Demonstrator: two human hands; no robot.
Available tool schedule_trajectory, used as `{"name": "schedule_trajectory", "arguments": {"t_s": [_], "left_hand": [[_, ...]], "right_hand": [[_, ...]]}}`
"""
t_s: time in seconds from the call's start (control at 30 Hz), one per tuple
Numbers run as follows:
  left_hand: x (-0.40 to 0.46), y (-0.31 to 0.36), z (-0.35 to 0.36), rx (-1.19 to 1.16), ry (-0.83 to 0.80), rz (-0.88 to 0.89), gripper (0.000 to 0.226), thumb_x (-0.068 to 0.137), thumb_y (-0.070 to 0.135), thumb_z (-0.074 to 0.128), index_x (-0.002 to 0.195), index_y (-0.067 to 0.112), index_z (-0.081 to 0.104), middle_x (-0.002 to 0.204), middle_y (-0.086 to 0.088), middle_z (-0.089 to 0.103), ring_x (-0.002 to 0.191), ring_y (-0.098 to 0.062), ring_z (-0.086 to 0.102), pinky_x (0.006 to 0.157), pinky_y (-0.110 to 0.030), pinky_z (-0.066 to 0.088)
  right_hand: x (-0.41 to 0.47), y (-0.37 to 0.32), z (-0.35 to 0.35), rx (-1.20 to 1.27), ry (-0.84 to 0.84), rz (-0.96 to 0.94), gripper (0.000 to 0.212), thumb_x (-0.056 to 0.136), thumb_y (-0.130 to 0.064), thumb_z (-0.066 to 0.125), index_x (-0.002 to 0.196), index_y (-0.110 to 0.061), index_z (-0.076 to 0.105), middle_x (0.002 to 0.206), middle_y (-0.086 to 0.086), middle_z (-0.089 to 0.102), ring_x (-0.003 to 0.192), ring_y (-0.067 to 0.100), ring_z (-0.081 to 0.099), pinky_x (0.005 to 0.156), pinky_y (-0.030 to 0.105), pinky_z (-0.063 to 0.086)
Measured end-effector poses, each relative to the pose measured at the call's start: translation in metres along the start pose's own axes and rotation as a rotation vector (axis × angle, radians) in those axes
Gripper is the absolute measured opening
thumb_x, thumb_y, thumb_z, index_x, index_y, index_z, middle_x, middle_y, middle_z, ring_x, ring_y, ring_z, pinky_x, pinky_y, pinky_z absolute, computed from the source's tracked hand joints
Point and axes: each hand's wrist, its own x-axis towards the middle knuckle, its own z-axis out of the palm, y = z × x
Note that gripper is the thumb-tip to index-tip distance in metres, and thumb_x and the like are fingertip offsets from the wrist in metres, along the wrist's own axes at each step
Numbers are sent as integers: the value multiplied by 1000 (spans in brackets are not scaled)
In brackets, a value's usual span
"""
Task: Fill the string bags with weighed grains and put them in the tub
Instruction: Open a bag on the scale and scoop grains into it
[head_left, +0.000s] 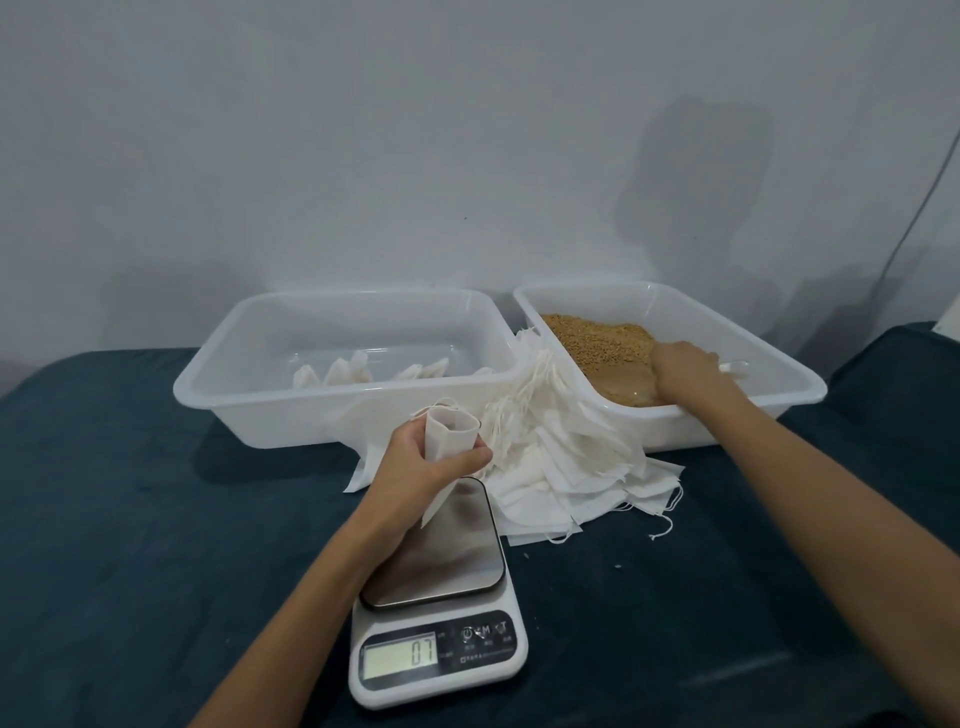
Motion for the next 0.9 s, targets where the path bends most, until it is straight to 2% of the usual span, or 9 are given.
{"name": "schedule_trajectory", "arguments": {"t_s": [0.1,0.23,0.33,0.47,0.53,0.63,0.77,0.9], "left_hand": [[0,1,1,-2,6,2,19,87,-2,77,99,-8,63,105,-31,59,85,-20,61,72,-24,51],[1,1,2,-2,7,1,20,87,-2,76,100,-9,63,105,-30,60,85,-19,62,71,-23,51],[1,0,1,-11,5,-2,18,88,-1,77,99,-7,64,103,-27,62,84,-18,63,71,-23,51],[1,-2,1,-20,4,1,20,88,4,79,99,-5,65,98,-21,62,81,-14,62,69,-22,50],[1,-3,1,-24,-4,9,21,88,7,80,98,-4,64,97,-20,60,80,-14,61,68,-20,49],[1,-4,1,-25,-16,14,19,89,8,80,96,-1,65,92,-11,61,79,-13,60,66,-19,48],[1,-5,1,-22,-34,17,16,90,8,78,97,0,66,98,-20,62,79,-13,61,66,-19,48],[-1,-4,3,-43,-42,9,15,89,10,81,99,8,69,99,-17,67,82,-13,66,68,-19,51]], "right_hand": [[0,-1,0,97,-29,-20,9,93,-1,53,91,-10,56,88,5,56,86,26,54,82,40,44],[-2,2,-1,176,-42,-15,10,97,-7,52,92,-8,60,87,6,58,84,25,56,80,39,48],[-2,4,0,216,-25,-28,10,98,-7,53,93,-6,61,78,3,53,71,18,51,63,32,41],[-4,5,-1,288,11,-11,24,101,-10,51,77,-10,56,76,5,57,71,21,54,60,32,41],[-5,4,-3,325,30,0,25,101,-11,50,78,-9,58,81,8,61,70,21,54,56,31,39],[-8,3,-6,367,67,18,15,99,-5,51,97,-6,66,97,8,65,82,26,58,67,34,44],[-20,0,-21,425,169,-14,18,94,3,51,103,-6,63,104,12,65,98,33,61,88,48,51],[-49,-8,-47,579,272,-147,6,99,-4,55,102,-3,60,102,14,64,97,32,60,89,48,49]]}}
